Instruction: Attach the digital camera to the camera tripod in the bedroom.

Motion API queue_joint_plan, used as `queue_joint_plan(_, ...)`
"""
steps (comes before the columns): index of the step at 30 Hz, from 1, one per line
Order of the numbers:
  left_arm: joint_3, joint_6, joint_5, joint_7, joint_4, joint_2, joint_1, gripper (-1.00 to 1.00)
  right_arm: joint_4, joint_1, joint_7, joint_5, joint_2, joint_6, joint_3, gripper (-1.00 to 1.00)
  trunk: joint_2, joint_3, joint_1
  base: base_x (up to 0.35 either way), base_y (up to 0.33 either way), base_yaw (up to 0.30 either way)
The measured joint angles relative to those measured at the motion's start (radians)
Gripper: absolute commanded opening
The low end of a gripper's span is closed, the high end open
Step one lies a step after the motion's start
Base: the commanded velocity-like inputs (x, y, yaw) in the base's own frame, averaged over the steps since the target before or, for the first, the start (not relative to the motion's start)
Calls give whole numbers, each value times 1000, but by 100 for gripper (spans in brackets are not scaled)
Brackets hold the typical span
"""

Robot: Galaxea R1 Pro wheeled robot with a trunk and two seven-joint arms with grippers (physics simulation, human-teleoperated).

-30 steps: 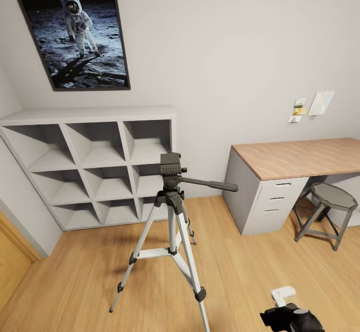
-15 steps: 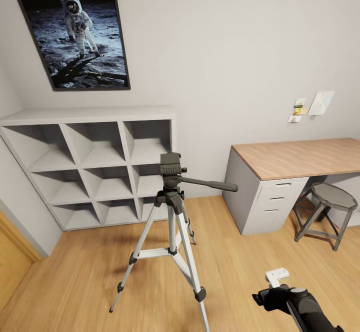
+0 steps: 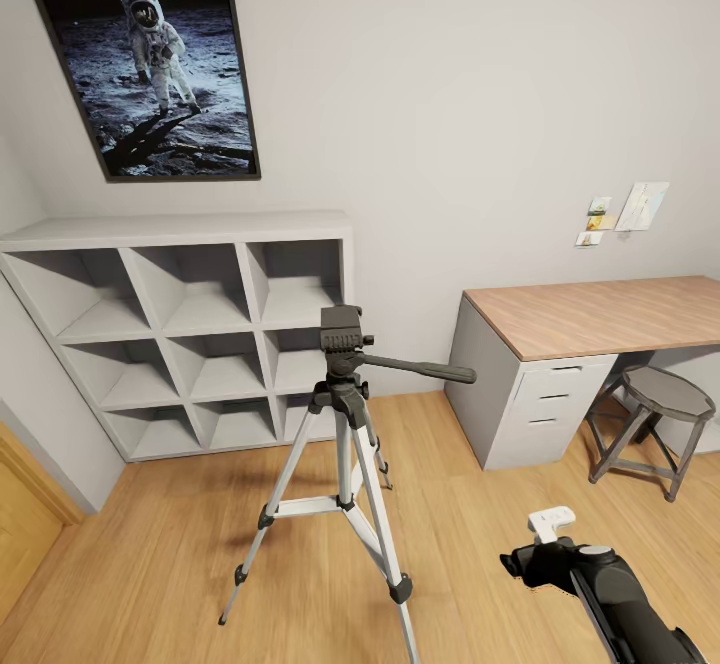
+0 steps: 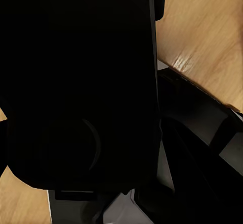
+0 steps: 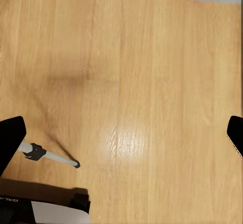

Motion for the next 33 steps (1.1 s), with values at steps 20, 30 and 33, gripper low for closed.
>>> queue_joint_plan(20,-1,0,-2,0,0,-2,-1,-100,-316,1,185,-4,95,119,157,100,0,0,0,0,0,0)
queue_joint_plan(30,-1,0,-5,0,0,-3,0,-100,-333,-5,382,-1,111,209,155,100,0,0,0,0,0,0)
queue_joint_plan(33,-1,0,-5,0,0,-4,-1,-100,-335,-5,383,0,106,210,144,100,0,0,0,0,0,0)
